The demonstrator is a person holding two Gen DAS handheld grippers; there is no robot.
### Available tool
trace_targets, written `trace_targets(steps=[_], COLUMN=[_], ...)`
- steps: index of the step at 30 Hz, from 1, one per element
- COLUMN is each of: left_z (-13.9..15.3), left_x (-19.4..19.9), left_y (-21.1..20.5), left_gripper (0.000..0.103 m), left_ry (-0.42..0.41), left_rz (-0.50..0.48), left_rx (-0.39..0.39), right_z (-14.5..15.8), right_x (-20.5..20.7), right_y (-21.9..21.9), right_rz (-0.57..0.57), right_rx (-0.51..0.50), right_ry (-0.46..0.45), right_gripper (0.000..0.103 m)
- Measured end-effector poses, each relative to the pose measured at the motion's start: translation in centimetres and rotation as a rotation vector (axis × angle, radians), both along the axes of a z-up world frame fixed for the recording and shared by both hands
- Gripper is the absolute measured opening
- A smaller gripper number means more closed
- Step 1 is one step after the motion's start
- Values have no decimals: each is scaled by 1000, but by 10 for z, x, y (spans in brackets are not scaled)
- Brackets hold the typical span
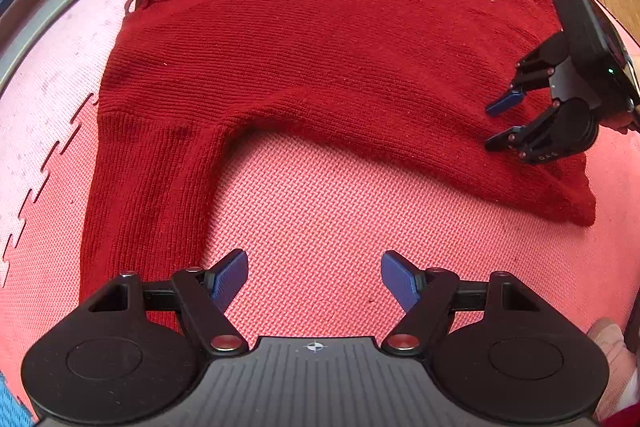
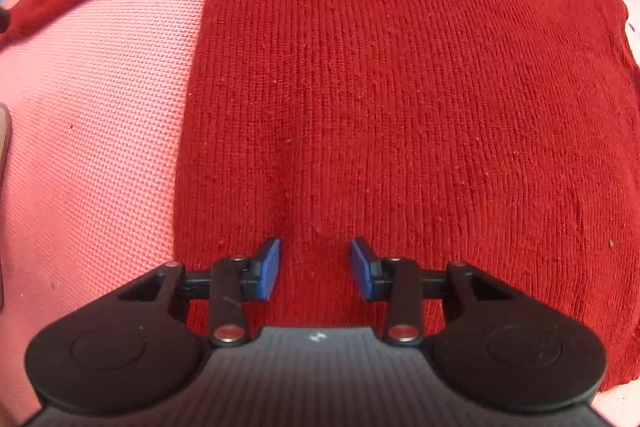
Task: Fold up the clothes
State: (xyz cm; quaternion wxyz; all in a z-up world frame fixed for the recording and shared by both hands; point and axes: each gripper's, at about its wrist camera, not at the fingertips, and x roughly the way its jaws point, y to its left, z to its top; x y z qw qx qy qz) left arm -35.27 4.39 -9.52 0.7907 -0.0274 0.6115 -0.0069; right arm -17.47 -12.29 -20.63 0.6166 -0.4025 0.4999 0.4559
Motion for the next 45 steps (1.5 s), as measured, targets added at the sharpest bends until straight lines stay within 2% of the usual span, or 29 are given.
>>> trace_targets(steps=[4, 16, 21, 23, 25, 28, 31, 34, 36, 38, 41, 45], left_z=[-2, -1, 1, 1, 0, 0, 1, 2, 1, 0, -1, 0], left_x=[0, -1, -2, -3, -4, -4, -4, -3, -2, -2, -2, 0], left_y=[2, 4, 4, 4, 4, 3, 2, 1, 1, 0, -1, -1], left_gripper=[76, 76, 76, 76, 76, 76, 76, 76, 76, 76, 76, 76], left_ry=[5, -2, -6, -6, -3, -3, -7, -8, -6, -2, 4, 4], left_rz=[5, -5, -9, -10, -11, -8, -10, -17, -17, -18, -21, -22], left_rx=[-4, -6, -6, -7, -6, -5, -5, -5, -7, -3, -1, 0], right_z=[-2, 0, 9, 14, 23, 37, 44, 42, 26, 19, 8, 3], right_x=[-6, -23, -26, -22, -12, 12, 46, 79, 98, 95, 92, 82], right_y=[-24, -67, -74, -77, -83, -95, -117, -147, -156, -167, -177, -177], right_rz=[-26, -67, -75, -79, -109, -218, -417, -627, -770, -882, -968, -966], right_rx=[-53, -144, -190, -217, -210, -173, -160, -149, -128, -97, -98, -93], right_ry=[43, 86, 107, 124, 107, 51, 5, 44, 67, 102, 136, 125], right_gripper=[40, 40, 45, 51, 52, 59, 66, 68, 68, 68, 68, 67])
